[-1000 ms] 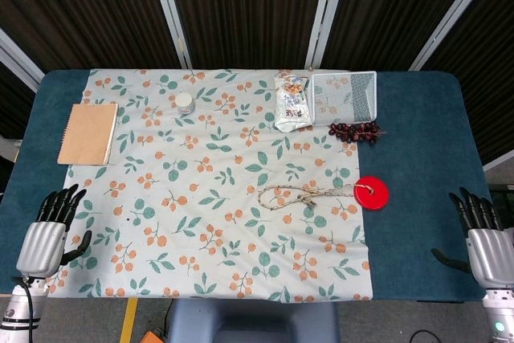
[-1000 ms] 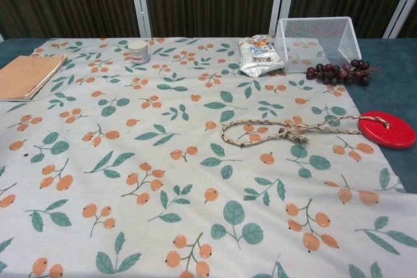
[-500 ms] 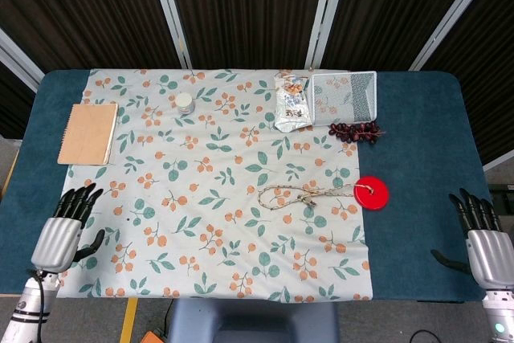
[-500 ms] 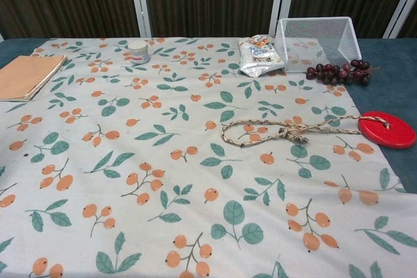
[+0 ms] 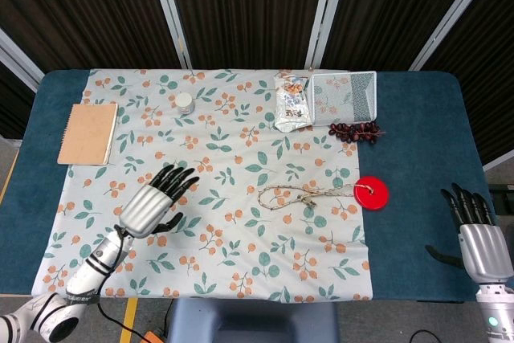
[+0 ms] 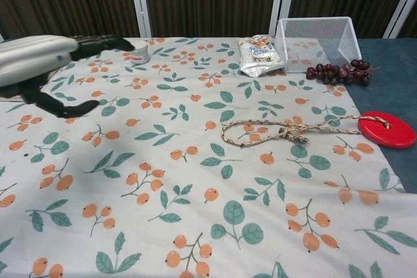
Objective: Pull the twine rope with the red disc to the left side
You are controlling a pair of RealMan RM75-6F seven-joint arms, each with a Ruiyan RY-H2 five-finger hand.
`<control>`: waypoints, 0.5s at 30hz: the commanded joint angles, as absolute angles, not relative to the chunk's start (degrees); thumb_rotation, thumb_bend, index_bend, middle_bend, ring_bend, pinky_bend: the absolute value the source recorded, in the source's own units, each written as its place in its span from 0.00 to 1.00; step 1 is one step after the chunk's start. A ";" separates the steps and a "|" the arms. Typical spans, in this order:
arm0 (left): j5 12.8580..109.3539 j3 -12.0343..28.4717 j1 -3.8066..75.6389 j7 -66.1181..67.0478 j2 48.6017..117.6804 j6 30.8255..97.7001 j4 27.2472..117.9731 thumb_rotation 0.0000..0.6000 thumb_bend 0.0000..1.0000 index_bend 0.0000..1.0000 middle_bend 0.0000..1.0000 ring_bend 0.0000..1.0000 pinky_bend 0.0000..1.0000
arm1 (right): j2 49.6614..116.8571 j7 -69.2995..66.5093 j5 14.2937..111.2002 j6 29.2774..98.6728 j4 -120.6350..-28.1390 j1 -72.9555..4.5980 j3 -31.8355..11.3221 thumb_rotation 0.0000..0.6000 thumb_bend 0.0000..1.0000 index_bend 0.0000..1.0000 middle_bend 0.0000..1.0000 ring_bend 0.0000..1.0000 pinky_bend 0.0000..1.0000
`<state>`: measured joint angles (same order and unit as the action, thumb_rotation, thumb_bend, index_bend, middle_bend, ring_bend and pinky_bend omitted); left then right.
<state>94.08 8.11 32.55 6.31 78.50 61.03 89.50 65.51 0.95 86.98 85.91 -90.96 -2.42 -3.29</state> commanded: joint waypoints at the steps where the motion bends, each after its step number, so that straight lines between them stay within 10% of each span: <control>1: 93.26 9.38 37.57 8.92 81.68 55.59 89.40 1.00 0.45 0.00 0.00 0.00 0.06 | 65.56 0.71 86.89 85.87 -90.72 -2.39 -3.23 1.00 0.07 0.00 0.00 0.00 0.00; 15: 85.59 12.06 50.54 12.08 90.61 41.80 83.30 1.00 0.45 0.00 0.00 0.00 0.06 | 65.18 -3.36 85.48 87.51 -88.25 -0.78 -3.41 1.00 0.07 0.00 0.00 0.00 0.00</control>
<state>86.33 11.81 49.48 11.56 89.87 42.80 83.99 65.16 -3.27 85.54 87.48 -88.33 -0.85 -3.38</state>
